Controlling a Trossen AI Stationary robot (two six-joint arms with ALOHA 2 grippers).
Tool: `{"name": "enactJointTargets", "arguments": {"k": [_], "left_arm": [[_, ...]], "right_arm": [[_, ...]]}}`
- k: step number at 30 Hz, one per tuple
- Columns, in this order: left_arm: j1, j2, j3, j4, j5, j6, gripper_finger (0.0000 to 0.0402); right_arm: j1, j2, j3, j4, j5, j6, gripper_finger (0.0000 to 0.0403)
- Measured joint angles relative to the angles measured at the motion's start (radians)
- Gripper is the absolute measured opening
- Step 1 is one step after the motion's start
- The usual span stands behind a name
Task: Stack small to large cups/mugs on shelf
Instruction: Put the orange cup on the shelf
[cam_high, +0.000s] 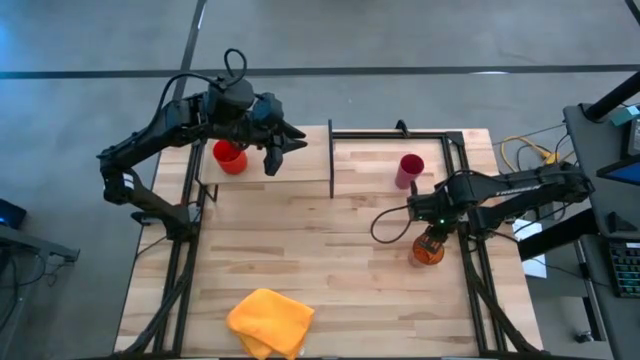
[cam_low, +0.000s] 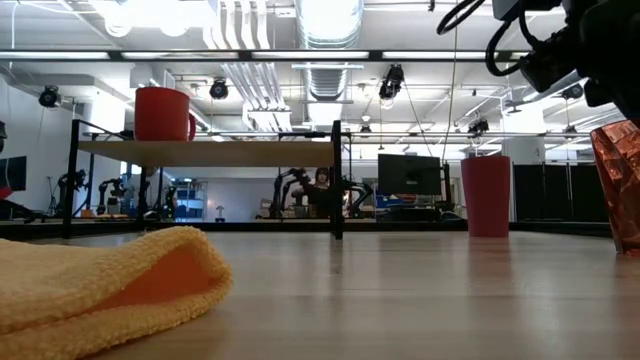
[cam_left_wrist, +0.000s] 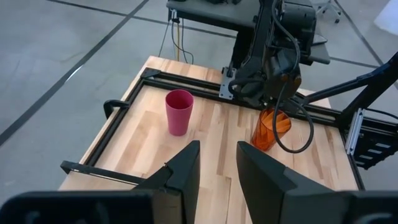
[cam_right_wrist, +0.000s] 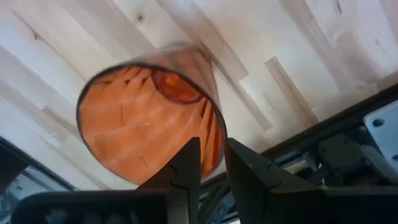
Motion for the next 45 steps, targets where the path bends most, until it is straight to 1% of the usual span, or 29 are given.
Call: {"name": "enactJointTargets", "arguments": {"k": [4,9,21,24,27,30,33,35,38,40,43,45], "left_arm": [[0.0,0.0,0.0,0.0,-0.005,0.0,0.009],[0.0,0.0,0.0,0.0,-0.005,0.0,0.009],[0.001,0.0,0.0,0.0,-0.002,0.0,0.009],[0.001,0.0,0.0,0.0,0.001,0.0,0.009],[0.001,0.0,0.0,0.0,0.003,0.0,0.009],[0.001,0.0,0.0,0.0,0.002,0.0,0.009],[0.001,0.0,0.0,0.0,0.002,0.0,0.009],[0.001,0.0,0.0,0.0,0.002,-0.002,0.009],[0.001,-0.001,0.0,0.0,0.002,-0.003,0.009],[0.001,-0.002,0.0,-0.001,0.002,-0.014,0.009],[0.001,-0.007,0.0,-0.002,0.001,-0.05,0.009],[0.001,-0.016,0.0,-0.005,-0.001,-0.053,0.009]], "right_arm": [[0.0,0.0,-0.01,0.007,0.056,0.0,0.0068],[-0.001,0.0,-0.025,0.013,0.058,0.001,0.0068],[-0.001,0.0,-0.077,0.108,0.057,-0.009,0.0067],[-0.001,0.0,-0.078,0.112,0.066,-0.018,0.0054],[0.0,0.0,-0.072,0.113,0.075,-0.028,0.0019],[0.0,0.0,-0.049,0.134,0.081,-0.029,0.0012],[0.0,0.0,0.023,0.156,0.083,-0.034,0.0011],[0.0,0.0,0.094,0.174,0.12,-0.053,0.001],[-0.001,0.0,0.226,0.231,0.2,-0.133,0.001],[-0.001,0.0,0.32,0.269,0.289,-0.209,0.001],[-0.003,0.0,0.452,0.335,0.463,-0.346,0.001],[-0.015,0.011,0.534,0.361,0.553,-0.446,0.0009]]}}
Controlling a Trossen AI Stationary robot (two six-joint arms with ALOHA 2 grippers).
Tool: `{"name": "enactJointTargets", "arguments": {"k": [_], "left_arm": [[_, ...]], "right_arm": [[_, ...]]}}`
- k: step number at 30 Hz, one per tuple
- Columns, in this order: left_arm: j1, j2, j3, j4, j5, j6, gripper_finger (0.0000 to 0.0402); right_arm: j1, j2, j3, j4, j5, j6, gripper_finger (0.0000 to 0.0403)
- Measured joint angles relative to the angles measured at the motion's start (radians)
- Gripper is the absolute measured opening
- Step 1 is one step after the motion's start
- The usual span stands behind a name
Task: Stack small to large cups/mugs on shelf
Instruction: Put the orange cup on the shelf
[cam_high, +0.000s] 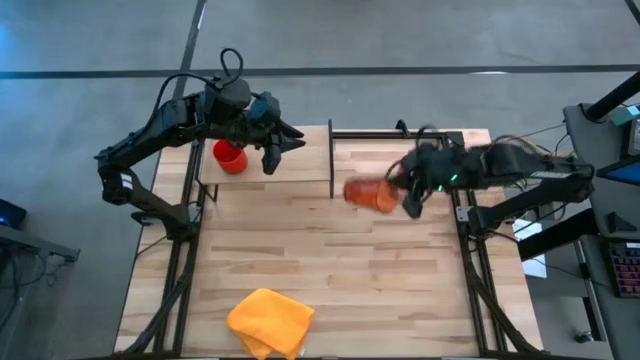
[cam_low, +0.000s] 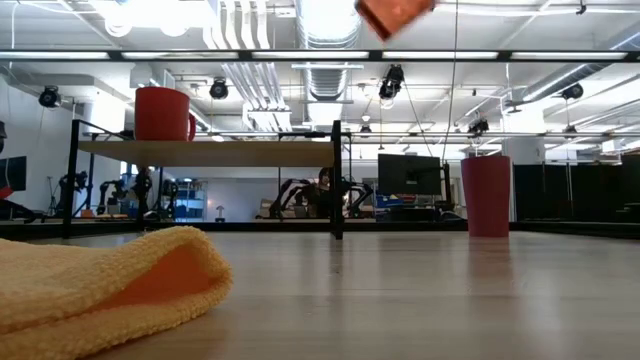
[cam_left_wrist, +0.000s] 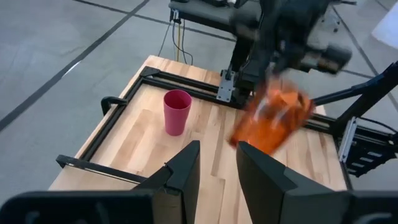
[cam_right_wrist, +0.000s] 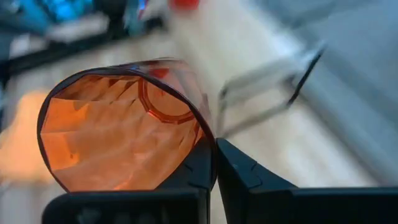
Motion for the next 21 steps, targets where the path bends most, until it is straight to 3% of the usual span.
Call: {"name": "enactJointTargets", "arguments": {"k": [7,14,18,21], "left_arm": [[-0.001,-0.024,0.001,-0.124,-0.133,-0.001,0.009],[0.0,-0.025,0.001,-0.277,-0.244,-0.054,0.009],[-0.001,-0.031,0.001,-0.355,-0.403,-0.057,0.009],[0.002,-0.029,0.0,-0.43,-0.495,-0.084,0.009]], "right_arm": [[-0.104,0.151,0.279,-0.004,0.035,-0.243,0.0009],[-0.246,0.408,0.513,-0.082,-0.148,-0.3,0.0009],[-0.319,0.554,0.64,-0.176,-0.156,-0.298,0.0009],[-0.359,0.65,0.719,-0.19,-0.255,-0.304,0.0009]]}}
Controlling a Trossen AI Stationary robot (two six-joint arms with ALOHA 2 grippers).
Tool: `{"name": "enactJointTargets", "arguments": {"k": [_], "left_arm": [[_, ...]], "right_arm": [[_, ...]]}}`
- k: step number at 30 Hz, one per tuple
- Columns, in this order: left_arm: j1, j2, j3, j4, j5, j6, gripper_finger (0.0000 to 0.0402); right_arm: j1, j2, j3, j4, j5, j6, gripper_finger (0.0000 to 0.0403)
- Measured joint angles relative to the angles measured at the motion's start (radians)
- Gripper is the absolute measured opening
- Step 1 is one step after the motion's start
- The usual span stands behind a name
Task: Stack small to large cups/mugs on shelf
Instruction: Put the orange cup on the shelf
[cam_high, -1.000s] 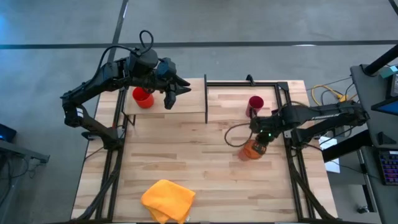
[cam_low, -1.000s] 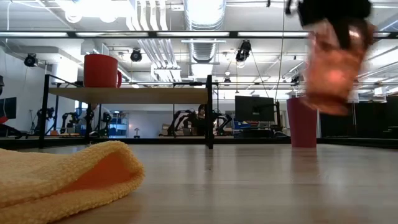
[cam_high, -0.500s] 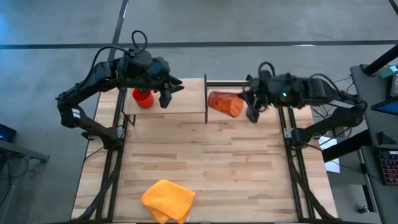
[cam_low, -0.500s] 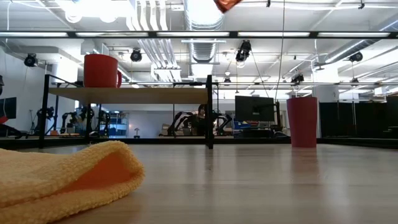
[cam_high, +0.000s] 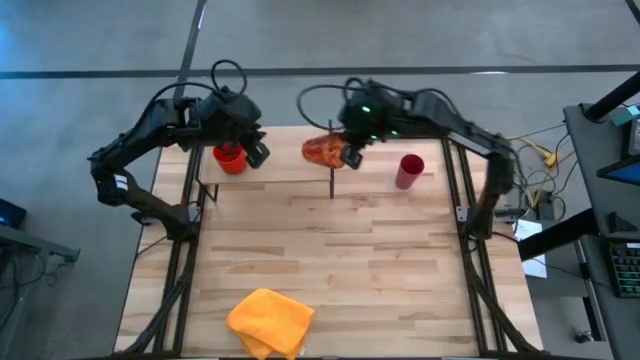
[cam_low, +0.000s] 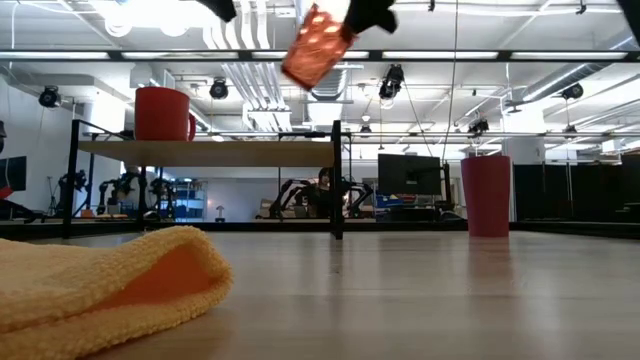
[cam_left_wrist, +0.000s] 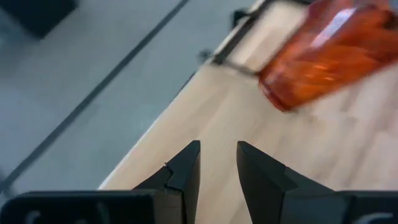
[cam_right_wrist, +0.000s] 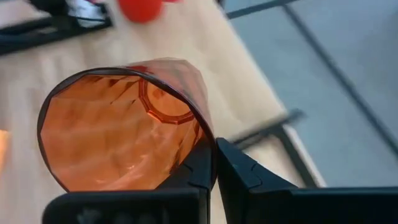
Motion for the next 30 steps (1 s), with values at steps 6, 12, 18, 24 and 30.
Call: {"name": "enactJointTargets", "arguments": {"k": [6,12,18,24,30], "left_arm": [[0.001,0.008,-0.035,-0.04,-0.005,-0.033,0.009],[0.008,0.009,-0.13,-0.034,-0.007,-0.075,0.009],[0.008,0.009,-0.272,0.097,-0.008,-0.074,0.009],[0.01,0.009,-0.415,0.288,-0.008,-0.074,0.009],[0.015,0.008,-0.496,0.412,0.007,-0.074,0.009]], "right_arm": [[-0.037,0.173,0.158,0.002,-0.076,-0.01,0.0009],[-0.055,0.253,0.173,0.002,-0.124,0.015,0.0009],[-0.063,0.272,0.183,0.015,-0.124,0.024,0.0009],[-0.061,0.266,0.184,0.015,-0.125,0.024,0.0009],[-0.063,0.263,0.184,0.007,-0.117,0.024,0.0009]]}}
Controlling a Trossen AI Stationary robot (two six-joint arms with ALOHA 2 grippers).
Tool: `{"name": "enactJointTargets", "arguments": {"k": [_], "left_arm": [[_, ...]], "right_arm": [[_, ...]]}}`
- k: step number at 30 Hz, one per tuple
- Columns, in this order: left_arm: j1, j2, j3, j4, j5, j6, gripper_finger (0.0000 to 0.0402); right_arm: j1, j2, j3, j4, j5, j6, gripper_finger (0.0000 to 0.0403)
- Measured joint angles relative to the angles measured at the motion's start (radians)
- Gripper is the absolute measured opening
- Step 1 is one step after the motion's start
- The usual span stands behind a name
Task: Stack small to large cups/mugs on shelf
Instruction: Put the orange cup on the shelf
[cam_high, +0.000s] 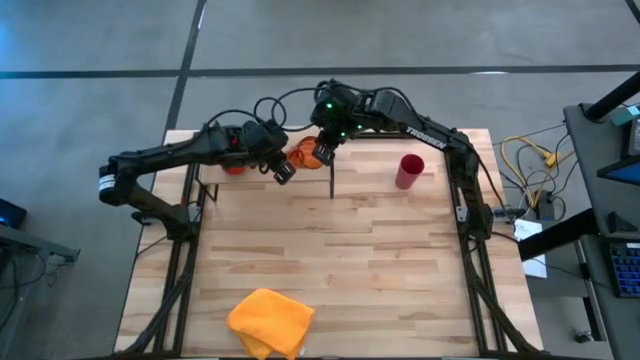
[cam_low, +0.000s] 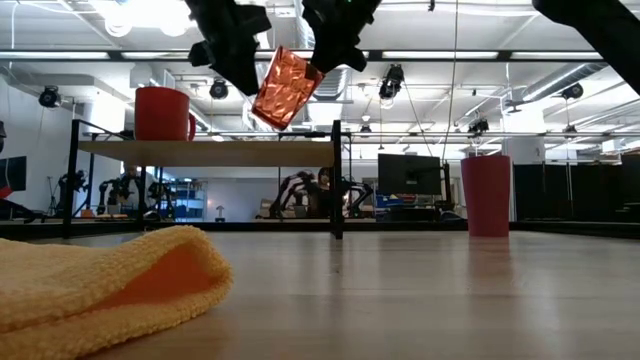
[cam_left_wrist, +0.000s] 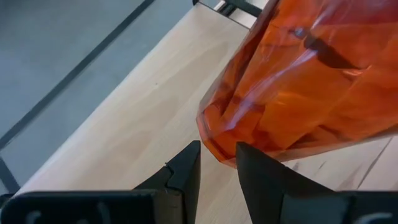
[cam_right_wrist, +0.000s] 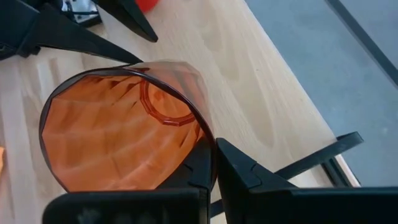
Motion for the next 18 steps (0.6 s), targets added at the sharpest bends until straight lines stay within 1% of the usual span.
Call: {"name": "enactJointTargets", "arguments": {"k": [5,18], "left_arm": [[0.0,-0.001,-0.03,0.021,0.004,-0.001,0.009],[0.006,0.015,-0.034,0.05,0.006,-0.032,0.009]], "right_arm": [[-0.005,0.0,-0.001,0.0,-0.003,0.016,0.0009],[-0.007,0.012,-0.002,0.005,-0.002,0.019,0.0009]]}}
